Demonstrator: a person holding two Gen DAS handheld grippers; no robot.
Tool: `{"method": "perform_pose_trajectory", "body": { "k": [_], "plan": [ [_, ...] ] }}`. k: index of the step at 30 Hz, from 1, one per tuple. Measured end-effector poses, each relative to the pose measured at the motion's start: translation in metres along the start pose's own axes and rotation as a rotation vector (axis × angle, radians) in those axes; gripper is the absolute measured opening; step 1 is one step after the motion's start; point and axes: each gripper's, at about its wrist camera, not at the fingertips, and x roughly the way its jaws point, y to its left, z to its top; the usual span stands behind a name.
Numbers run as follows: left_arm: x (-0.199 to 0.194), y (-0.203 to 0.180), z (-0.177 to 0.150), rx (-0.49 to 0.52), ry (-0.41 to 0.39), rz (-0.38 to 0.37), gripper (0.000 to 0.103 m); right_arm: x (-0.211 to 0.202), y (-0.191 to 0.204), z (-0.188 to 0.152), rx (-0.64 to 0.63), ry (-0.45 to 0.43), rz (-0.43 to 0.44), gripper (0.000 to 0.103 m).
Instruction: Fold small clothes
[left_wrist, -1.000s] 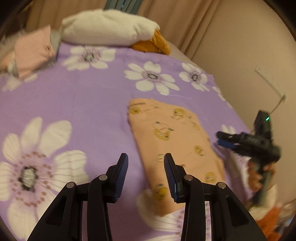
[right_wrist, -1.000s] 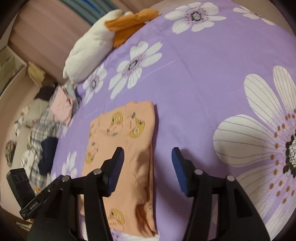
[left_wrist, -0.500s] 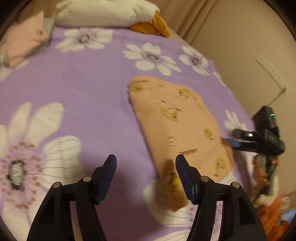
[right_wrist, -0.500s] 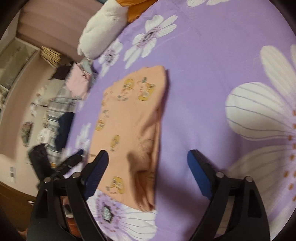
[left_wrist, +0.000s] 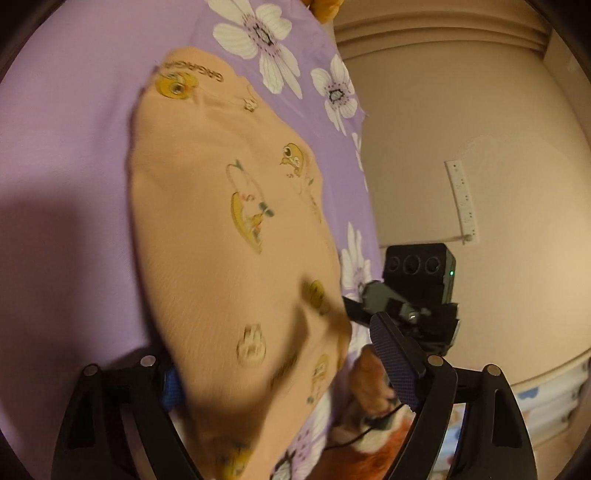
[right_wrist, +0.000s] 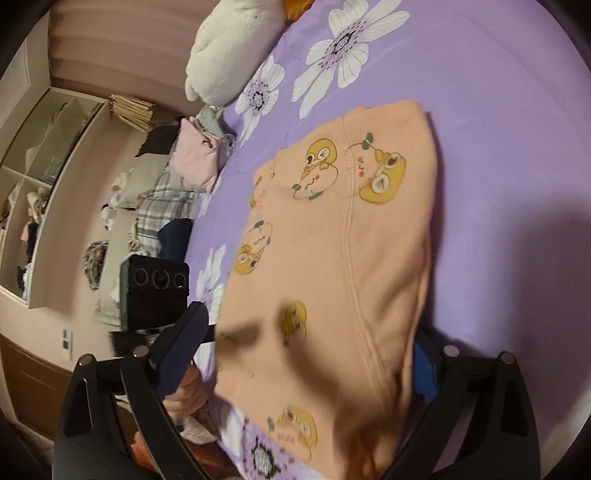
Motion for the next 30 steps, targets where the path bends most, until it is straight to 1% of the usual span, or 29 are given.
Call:
{"method": "perform_pose_trajectory", "body": {
  "k": [1,3,4,5,6,7,8,9,10,11,12,14,15,16,17,19,20,21,22,23,24,25,26,27,28,29,30],
  "plan": [
    [0.003,-0.001,0.002,-0.005,-0.001,0.009,0.085,0.001,0.0,0.001,0.006,-0.006,-0.001,0.091],
    [0.008,-0.005,0.003,0.008,-0.013,0.032,0.084,0.0,-0.003,0.003,0.025,-0.023,0.004,0.082],
    [0.009,-0.005,0.004,0.021,-0.025,0.052,0.081,-0.002,-0.006,0.003,0.041,-0.033,0.013,0.079],
    [0.011,-0.007,0.002,0.038,-0.048,0.09,0.074,-0.002,-0.01,0.004,0.056,-0.042,0.017,0.069],
    [0.011,-0.006,0.002,0.051,-0.071,0.119,0.062,-0.002,-0.015,0.006,0.071,-0.049,0.002,0.052],
    [0.011,-0.003,0.003,0.057,-0.091,0.143,0.053,-0.002,-0.019,0.006,0.075,-0.054,-0.021,0.041],
    [0.011,0.004,0.004,0.05,-0.112,0.165,0.034,-0.001,-0.024,0.006,0.079,-0.058,-0.045,0.026],
    [0.01,0.014,0.007,0.014,-0.123,0.142,0.029,0.001,-0.029,0.006,0.089,-0.06,-0.041,0.024],
    [0.008,0.024,0.01,-0.034,-0.123,0.093,0.027,0.0,-0.03,0.006,0.097,-0.07,-0.031,0.023],
    [0.007,0.03,0.012,-0.062,-0.116,0.071,0.026,0.0,-0.029,0.006,0.09,-0.075,-0.038,0.022],
    [0.007,0.029,0.012,-0.064,-0.115,0.079,0.025,0.001,-0.025,0.003,0.062,-0.092,-0.058,0.022],
    [0.01,0.017,0.008,0.006,-0.139,0.161,0.025,0.004,-0.019,0.001,0.018,-0.114,-0.095,0.021],
    [0.012,0.011,0.005,0.047,-0.153,0.204,0.025,0.004,-0.019,0.002,0.017,-0.119,-0.104,0.02],
    [0.013,0.007,0.004,0.062,-0.159,0.226,0.025,0.005,-0.02,0.003,0.022,-0.122,-0.105,0.02],
    [0.013,0.006,0.004,0.051,-0.161,0.232,0.025,0.005,-0.021,0.003,0.025,-0.123,-0.101,0.021],
    [0.007,0.006,0.002,-0.055,-0.174,0.238,0.021,0.003,-0.021,0.004,0.049,-0.136,-0.088,0.021],
    [0.003,-0.004,-0.001,-0.051,-0.174,0.27,0.019,0.002,-0.02,0.004,0.064,-0.142,-0.091,0.022],
    [-0.003,-0.03,-0.007,0.054,-0.198,0.347,0.018,0.001,-0.015,0.003,0.07,-0.149,-0.101,0.022],
    [-0.006,-0.048,-0.013,0.127,-0.227,0.388,0.018,-0.005,-0.005,0.002,0.063,-0.173,-0.123,0.021],
    [-0.013,-0.071,-0.021,0.212,-0.26,0.433,0.018,-0.014,0.011,-0.001,0.027,-0.215,-0.126,0.021],
    [-0.024,-0.094,-0.03,0.285,-0.288,0.454,0.018,-0.021,0.026,-0.004,-0.02,-0.241,-0.111,0.021],
    [-0.039,-0.114,-0.037,0.335,-0.311,0.445,0.018,-0.031,0.046,-0.006,-0.085,-0.264,-0.099,0.021],
    [-0.05,-0.125,-0.039,0.358,-0.326,0.428,0.018,-0.043,0.07,-0.008,-0.155,-0.289,-0.101,0.022],
    [-0.067,-0.138,-0.044,0.373,-0.351,0.396,0.018,-0.052,0.086,-0.008,-0.198,-0.305,-0.104,0.021],
    [-0.079,-0.147,-0.048,0.384,-0.378,0.363,0.018,-0.063,0.104,-0.008,-0.231,-0.327,-0.088,0.021],
    [-0.093,-0.157,-0.055,0.403,-0.399,0.338,0.018,-0.075,0.121,-0.009,-0.259,-0.36,-0.052,0.022],
    [-0.103,-0.168,-0.059,0.426,-0.418,0.329,0.018,-0.086,0.138,-0.011,-0.291,-0.394,-0.02,0.022]
  ]
}}
